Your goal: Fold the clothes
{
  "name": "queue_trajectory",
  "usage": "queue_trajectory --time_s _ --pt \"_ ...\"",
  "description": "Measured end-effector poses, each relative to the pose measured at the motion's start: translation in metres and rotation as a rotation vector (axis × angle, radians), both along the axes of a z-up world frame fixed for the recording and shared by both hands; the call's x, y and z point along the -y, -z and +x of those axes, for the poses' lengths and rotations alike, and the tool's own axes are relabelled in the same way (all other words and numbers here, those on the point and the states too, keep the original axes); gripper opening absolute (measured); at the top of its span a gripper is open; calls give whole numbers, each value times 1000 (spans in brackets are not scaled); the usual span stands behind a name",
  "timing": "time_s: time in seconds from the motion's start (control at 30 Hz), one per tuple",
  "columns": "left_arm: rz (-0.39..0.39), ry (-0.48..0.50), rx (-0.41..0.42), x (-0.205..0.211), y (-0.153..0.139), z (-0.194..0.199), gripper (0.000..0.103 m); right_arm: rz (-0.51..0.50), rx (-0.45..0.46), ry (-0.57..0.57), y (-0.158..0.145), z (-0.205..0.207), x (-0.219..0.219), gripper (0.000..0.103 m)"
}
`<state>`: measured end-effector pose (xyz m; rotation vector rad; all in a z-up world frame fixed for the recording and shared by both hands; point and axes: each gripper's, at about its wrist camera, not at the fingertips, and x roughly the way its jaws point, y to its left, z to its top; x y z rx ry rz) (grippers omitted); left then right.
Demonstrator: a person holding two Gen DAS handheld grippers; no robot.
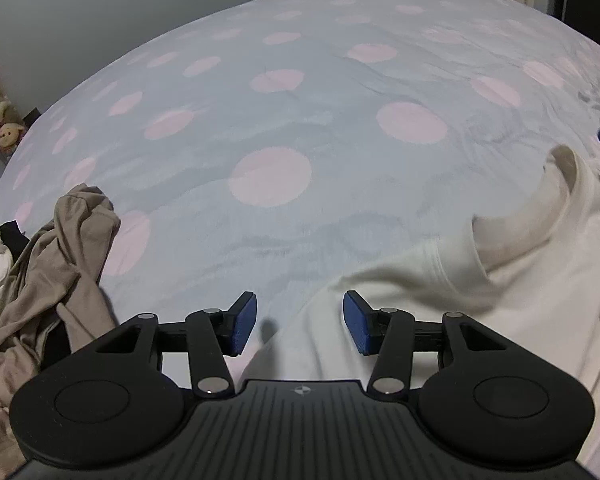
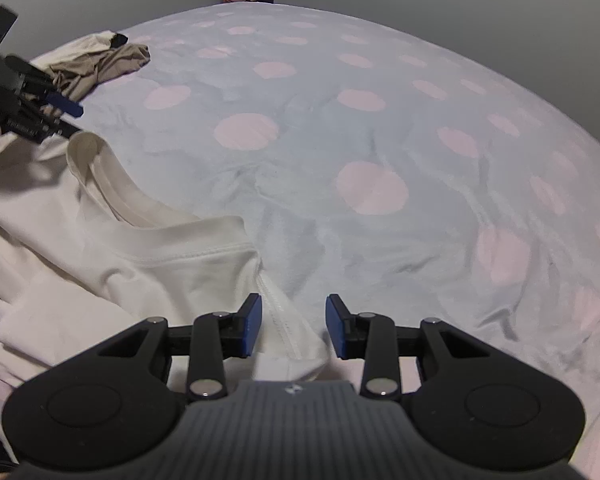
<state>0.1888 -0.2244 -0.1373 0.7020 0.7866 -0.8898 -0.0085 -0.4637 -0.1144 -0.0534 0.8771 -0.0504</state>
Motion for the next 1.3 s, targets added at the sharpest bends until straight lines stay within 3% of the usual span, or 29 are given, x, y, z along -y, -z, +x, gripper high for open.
queue_trajectory --time_s 0.17,0.33,0.37,0.43,0.5,0.63,0.73,0.83,1.0,1.3 --pt "28 -35 -33 -2 12 8 48 34 -45 10 6 6 5 38" --pt "-18 -116 -108 -5 18 18 45 33 -99 20 18 10 6 31" --pt "-23 -120 -116 -6 17 17 38 33 -109 21 20 11 6 29" --pt "-34 -130 -131 -7 16 14 21 21 -110 -6 19 11 2 7" --pt "-46 -149 -122 -6 14 7 5 -4 -111 -36 17 10 -4 5" --pt "-79 -186 -53 -8 0 -7 2 -99 -67 -42 2 5 -18 4" --pt "-148 -229 -6 -18 -29 -11 2 -158 3 3 -22 0 -19 4" --pt "-205 -248 109 -25 -73 -20 2 -208 103 22 -58 -6 -23 3" --pt "-352 -297 280 -47 -166 -40 1 -385 277 13 -128 -10 -49 3" --pt "-606 -326 569 -85 -324 -102 2 -569 607 106 -272 -37 -82 3"
